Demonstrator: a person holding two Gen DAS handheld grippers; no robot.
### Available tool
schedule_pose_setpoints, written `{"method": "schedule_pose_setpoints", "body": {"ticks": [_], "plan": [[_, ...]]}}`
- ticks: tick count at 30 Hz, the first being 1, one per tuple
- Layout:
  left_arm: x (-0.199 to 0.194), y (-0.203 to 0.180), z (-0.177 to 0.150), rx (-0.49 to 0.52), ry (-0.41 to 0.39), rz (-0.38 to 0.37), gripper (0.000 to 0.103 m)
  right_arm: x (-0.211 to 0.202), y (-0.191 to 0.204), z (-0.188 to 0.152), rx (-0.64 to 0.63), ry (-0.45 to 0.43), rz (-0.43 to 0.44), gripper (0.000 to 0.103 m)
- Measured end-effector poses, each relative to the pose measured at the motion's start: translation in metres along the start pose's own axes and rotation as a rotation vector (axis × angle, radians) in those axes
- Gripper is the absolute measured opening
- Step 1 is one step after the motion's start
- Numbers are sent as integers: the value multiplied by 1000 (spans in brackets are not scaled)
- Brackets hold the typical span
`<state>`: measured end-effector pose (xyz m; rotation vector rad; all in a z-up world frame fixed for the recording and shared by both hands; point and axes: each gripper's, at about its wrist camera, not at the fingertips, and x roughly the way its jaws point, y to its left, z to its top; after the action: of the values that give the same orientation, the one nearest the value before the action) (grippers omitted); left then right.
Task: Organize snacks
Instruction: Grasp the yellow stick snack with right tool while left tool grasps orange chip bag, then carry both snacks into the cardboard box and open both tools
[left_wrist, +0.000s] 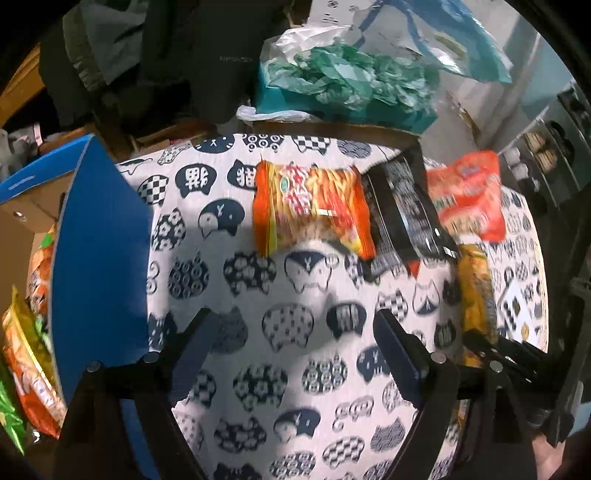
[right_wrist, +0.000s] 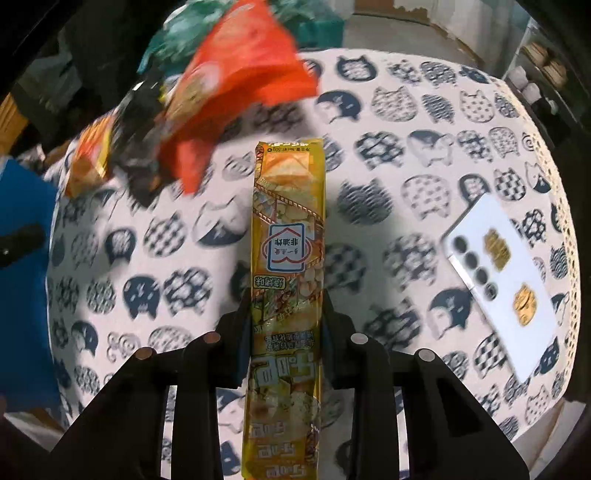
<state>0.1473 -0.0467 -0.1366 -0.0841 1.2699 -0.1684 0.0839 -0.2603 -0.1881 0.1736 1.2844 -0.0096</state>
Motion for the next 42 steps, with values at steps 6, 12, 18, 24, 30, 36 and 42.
{"method": "schedule_pose_setpoints", "body": {"ticks": [6,12,18,24,30,36,42], "plan": [[18,7,26,-74,-3,-16,88,-9,-27,28,-25,-62,-60,29],[33,8,48,-123,-14,-38,88,-17,-53,47,8,-92,-43,29],[52,-2,60,-120,11,-45,88,-11,-50,60,7,-82,-26,29],[61,-9,61,-104,4,-58,80,-14,-49,44,-9,-86,-19,29],[60,-10,59,-75,0,-59,62,-19,-50,44,-18,-95,-17,29],[44,-6,49,-38,-20,-34,58,-27,-49,41,-19,-104,-21,29],[12,-1,32,6,-41,1,58,-41,-45,37,-25,-125,-28,29]]}}
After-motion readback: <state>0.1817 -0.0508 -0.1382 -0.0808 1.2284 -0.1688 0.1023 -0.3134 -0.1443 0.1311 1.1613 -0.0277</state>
